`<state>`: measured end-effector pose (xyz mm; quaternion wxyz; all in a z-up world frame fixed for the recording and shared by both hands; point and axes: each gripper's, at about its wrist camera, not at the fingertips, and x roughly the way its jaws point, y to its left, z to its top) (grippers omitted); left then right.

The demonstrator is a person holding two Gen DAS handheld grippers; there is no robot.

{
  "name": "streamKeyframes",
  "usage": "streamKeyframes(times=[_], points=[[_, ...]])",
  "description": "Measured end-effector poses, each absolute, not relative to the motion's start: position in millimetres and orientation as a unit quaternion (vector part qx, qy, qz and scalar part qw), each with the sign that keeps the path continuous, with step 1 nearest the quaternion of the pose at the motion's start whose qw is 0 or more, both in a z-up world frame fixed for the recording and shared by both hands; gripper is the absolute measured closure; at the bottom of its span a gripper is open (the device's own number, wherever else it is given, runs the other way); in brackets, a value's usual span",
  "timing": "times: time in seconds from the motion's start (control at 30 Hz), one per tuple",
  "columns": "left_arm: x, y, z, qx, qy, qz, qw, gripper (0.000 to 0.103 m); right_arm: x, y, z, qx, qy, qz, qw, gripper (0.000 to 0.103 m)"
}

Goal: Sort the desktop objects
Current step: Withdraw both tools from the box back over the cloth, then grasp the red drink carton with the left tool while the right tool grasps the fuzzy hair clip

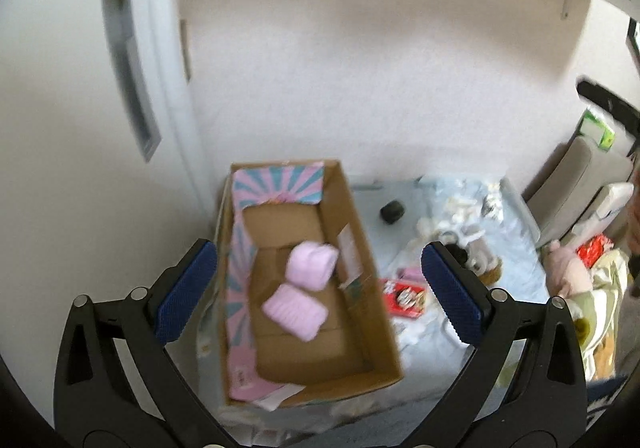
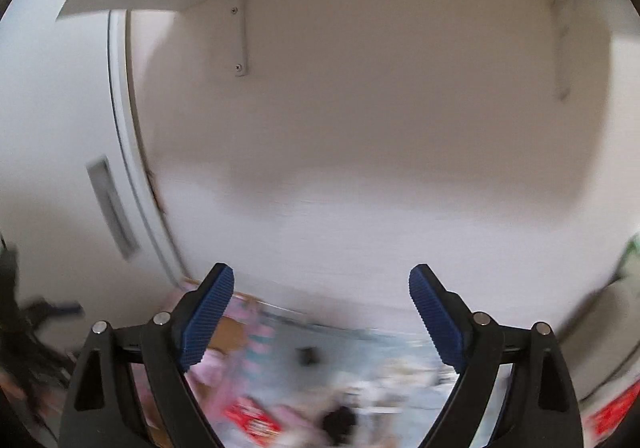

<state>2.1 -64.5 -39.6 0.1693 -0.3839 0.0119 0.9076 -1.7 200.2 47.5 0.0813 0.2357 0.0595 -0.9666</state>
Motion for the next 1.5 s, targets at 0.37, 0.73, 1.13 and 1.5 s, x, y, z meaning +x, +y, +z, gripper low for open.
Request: streamKeyframes(times=[0.37, 0.73, 1.13, 1.5], points=[[2, 1, -28, -0.401, 0.048, 0.870, 0.283, 0.001, 30, 247, 31, 0.300, 0.023, -0.952, 0.054, 0.015], [25, 66, -88, -0.480, 0.117, 0.806, 0.327, 0.001, 46, 290, -28, 0.391, -0.016, -0.919, 0.045, 0.015], [13, 121, -188, -0.594, 0.134, 0.747, 0.268, 0.001, 33, 320, -122, 0.488, -0.055, -0.869, 0.053, 0.015], [-19, 142, -228, -0.591, 0.228, 0.755, 0.168, 0.001, 2, 320, -192, 0.550, -0.039, -0.826, 0.120, 0.015]])
